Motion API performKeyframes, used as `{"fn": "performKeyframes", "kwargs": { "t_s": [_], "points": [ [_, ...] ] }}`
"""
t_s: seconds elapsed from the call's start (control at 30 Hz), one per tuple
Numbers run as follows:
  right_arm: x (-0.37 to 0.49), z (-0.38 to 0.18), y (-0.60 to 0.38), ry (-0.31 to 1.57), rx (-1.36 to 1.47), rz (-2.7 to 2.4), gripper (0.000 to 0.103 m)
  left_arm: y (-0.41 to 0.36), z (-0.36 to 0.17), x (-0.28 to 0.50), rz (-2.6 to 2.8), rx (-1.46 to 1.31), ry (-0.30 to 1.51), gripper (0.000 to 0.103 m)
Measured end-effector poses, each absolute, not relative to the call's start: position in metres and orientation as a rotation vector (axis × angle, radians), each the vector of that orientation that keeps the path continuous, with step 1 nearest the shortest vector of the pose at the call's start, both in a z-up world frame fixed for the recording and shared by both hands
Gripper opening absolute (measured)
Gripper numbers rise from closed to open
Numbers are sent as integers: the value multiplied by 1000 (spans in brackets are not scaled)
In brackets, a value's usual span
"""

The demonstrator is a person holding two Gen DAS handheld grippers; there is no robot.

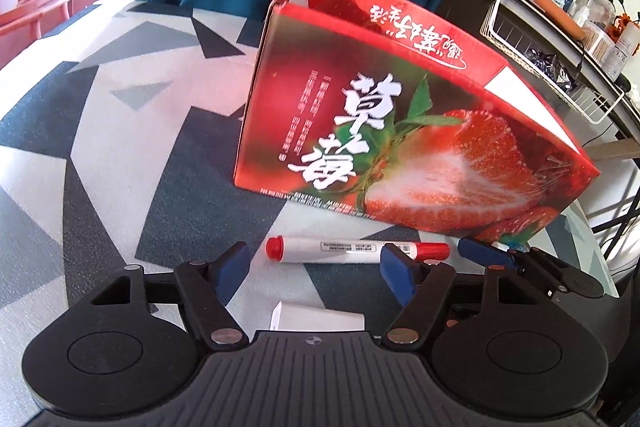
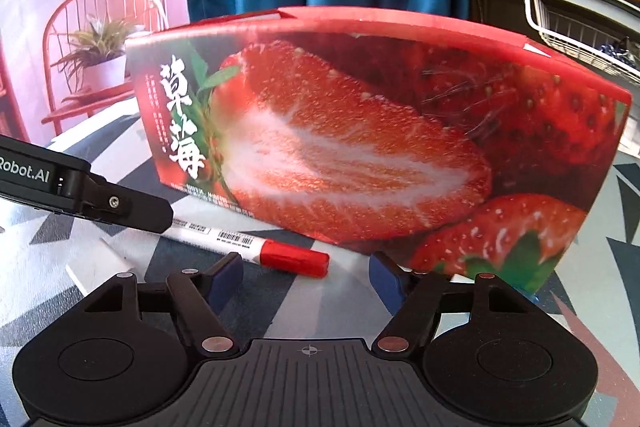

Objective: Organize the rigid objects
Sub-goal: 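Lower both grippers around the red-capped white marker on the table, then close both grippers on the red-capped white marker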

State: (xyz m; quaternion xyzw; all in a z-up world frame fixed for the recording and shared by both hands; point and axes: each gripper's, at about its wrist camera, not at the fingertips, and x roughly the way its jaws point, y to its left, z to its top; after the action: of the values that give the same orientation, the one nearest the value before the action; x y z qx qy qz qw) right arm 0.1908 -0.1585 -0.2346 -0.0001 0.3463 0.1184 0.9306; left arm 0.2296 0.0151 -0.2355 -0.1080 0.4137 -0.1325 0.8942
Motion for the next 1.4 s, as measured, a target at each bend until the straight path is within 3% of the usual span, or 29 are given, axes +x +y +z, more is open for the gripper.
{"fn": "performKeyframes", "kwargs": {
  "t_s": [0.2, 0.33, 0.57, 1.4],
  "points": [
    [189, -235, -156, 710, -6, 261, 59, 13, -242, 231, -275, -197, 856, 57],
    [189, -235, -153, 707, -23, 276, 52, 10, -244, 230, -282, -180, 845, 54],
    [188, -234, -153, 703, -20, 288, 46, 5, -245, 227, -286, -141, 835, 54],
    [187, -234, -152, 710, -26, 303, 46, 17, -243, 226, -291, -197, 832, 54]
  ]
}}
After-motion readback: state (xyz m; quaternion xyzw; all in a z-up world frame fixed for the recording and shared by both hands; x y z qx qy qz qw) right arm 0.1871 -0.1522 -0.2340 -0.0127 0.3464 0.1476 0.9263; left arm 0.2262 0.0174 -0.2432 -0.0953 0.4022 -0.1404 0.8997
